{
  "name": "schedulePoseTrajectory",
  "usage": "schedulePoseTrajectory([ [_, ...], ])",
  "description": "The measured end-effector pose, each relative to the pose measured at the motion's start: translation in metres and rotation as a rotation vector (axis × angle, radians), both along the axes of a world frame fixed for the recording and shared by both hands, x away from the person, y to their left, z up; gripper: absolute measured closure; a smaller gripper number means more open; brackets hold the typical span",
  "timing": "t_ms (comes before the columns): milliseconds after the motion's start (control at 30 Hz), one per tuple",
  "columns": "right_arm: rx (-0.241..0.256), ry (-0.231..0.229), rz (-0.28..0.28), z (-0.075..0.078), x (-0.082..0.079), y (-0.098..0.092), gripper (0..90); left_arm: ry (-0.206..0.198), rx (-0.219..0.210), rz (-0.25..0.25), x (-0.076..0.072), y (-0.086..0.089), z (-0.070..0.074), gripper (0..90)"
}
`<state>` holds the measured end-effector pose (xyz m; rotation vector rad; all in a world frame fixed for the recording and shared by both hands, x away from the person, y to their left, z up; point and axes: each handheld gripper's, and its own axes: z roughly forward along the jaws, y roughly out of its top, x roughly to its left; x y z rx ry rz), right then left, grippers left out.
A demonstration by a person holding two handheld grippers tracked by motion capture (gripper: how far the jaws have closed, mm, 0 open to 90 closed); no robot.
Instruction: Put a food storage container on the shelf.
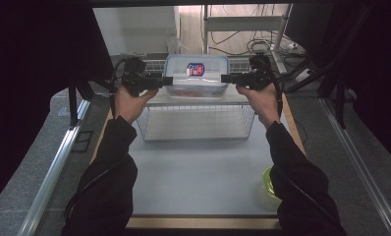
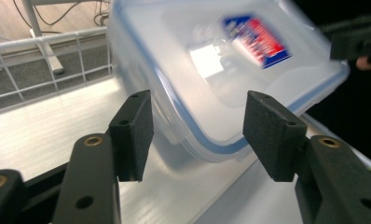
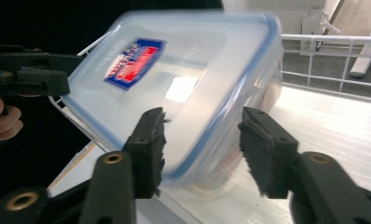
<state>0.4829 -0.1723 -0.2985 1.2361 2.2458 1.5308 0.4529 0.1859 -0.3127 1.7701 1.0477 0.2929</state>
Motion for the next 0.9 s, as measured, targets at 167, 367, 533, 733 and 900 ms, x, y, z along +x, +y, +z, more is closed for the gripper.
schedulePoseTrajectory([
  [167, 0.006, -0.003, -0.005, -0.001, 0.003, 0.0, 52.3, -0.017, 0.033, 0.002, 0.0, -0.002, 0.003, 45.0],
  [367, -0.007, -0.059, -0.008, -0.001, -0.003, 0.0, 55.5, -0.082, 0.072, 0.003, -0.008, -0.009, 0.007, 39.5],
  [533, -0.016, -0.127, 0.014, 0.001, -0.019, -0.01, 66.7, -0.154, 0.05, 0.003, -0.033, -0.005, 0.005, 48.6],
  [733, -0.111, -0.161, 0.085, -0.015, -0.037, -0.004, 88.6, -0.15, 0.097, -0.047, -0.046, -0.009, -0.017, 78.4],
  [900, -0.135, -0.154, 0.106, -0.026, -0.034, 0.009, 89.7, -0.116, 0.146, -0.046, -0.035, -0.018, -0.028, 78.6],
])
